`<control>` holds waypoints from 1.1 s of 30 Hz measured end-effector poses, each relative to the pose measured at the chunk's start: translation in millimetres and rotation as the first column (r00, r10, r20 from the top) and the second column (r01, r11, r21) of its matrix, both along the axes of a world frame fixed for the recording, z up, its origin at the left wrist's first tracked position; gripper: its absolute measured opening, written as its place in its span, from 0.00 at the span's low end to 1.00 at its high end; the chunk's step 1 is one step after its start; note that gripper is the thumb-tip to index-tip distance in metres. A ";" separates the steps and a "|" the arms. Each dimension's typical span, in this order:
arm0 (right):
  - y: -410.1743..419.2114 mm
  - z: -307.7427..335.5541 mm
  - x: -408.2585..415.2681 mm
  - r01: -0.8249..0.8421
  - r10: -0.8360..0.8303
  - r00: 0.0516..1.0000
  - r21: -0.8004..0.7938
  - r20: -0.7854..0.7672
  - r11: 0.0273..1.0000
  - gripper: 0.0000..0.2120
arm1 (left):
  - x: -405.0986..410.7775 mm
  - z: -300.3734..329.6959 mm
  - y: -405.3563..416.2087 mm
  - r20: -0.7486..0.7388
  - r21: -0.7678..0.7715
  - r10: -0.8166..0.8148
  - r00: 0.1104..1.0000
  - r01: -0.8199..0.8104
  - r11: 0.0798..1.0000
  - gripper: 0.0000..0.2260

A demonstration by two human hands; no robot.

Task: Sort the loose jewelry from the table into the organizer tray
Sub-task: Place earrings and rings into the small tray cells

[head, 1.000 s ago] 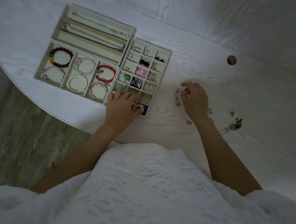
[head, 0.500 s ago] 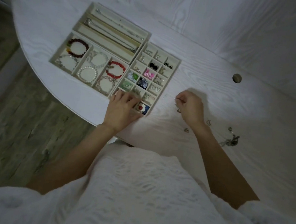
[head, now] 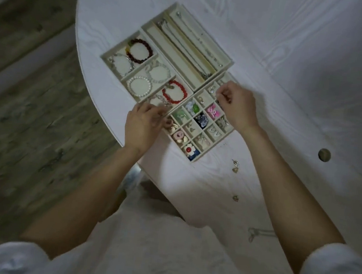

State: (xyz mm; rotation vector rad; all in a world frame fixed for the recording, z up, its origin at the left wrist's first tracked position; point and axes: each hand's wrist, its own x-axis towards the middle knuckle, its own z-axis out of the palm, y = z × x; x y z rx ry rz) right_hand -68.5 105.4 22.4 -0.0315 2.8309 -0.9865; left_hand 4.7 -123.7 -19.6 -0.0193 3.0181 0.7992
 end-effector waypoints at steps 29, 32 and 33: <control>0.9 -20.5 -47.5 -0.414 0.436 0.896 0.202 -0.078 0.888 0.08 | 5.6 -10.7 5.8 -0.100 -0.036 0.054 0.993 -0.058 0.998 0.08; -4.6 -23.9 -47.5 -0.390 0.427 0.902 0.294 -0.072 0.873 0.10 | 6.4 -10.0 5.4 -0.094 -0.022 0.065 0.993 -0.067 0.998 0.08; -5.3 -24.6 -47.8 -0.374 0.414 0.907 0.313 -0.072 0.873 0.10 | 6.8 -10.1 5.2 -0.091 -0.019 0.065 0.994 -0.067 0.998 0.08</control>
